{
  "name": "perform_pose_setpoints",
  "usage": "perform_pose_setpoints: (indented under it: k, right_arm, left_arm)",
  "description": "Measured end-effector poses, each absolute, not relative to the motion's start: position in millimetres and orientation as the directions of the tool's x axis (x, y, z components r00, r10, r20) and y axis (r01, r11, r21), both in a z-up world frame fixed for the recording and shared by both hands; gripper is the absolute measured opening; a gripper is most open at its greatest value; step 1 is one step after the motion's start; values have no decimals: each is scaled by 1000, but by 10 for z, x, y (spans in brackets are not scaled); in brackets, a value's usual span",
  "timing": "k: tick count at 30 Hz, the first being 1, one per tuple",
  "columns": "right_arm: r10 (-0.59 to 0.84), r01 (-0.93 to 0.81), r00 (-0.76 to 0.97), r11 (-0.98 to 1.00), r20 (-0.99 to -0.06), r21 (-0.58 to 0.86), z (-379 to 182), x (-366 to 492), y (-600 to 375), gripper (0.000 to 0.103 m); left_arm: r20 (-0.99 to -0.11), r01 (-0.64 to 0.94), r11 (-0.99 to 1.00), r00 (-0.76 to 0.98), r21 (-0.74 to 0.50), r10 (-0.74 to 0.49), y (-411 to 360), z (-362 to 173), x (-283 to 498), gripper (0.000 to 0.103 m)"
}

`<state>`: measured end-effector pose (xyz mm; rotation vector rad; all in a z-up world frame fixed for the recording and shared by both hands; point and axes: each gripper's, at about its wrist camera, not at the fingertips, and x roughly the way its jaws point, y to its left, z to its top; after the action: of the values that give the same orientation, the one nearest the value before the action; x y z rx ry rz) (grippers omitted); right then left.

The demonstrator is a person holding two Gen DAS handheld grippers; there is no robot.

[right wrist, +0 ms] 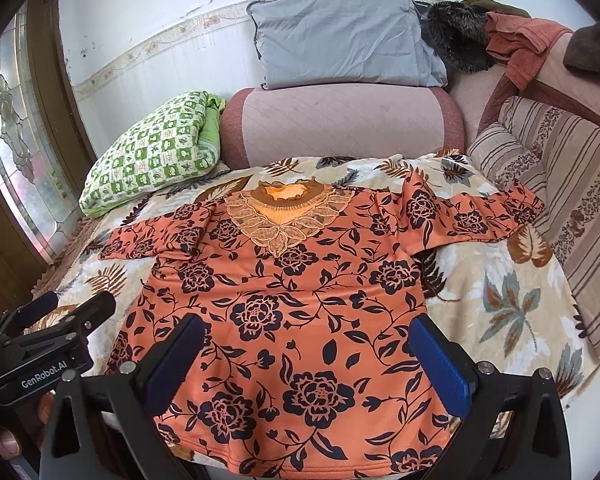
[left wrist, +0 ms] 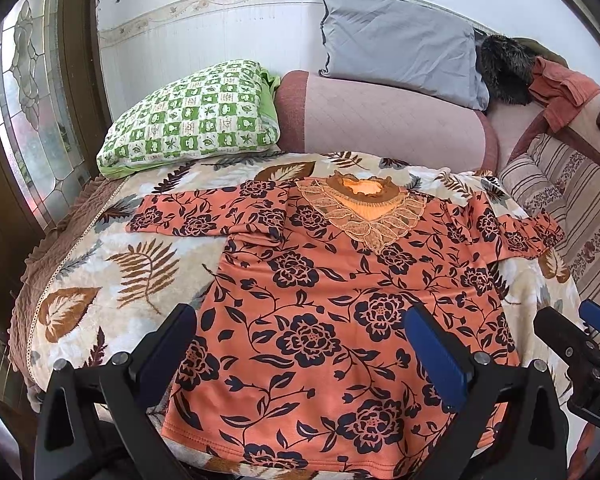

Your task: Fold small clothes

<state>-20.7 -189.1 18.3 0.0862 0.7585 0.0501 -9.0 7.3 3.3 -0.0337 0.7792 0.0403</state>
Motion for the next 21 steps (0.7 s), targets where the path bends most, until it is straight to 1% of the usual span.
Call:
perform_pose_setpoints:
  k: [21]
  right_arm:
    - [73, -19, 730, 996, -679, 87, 213, -192, -1853, 103]
  left_arm:
    - [-702, -54, 998, 711, -16, 27, 83, 40, -70, 103]
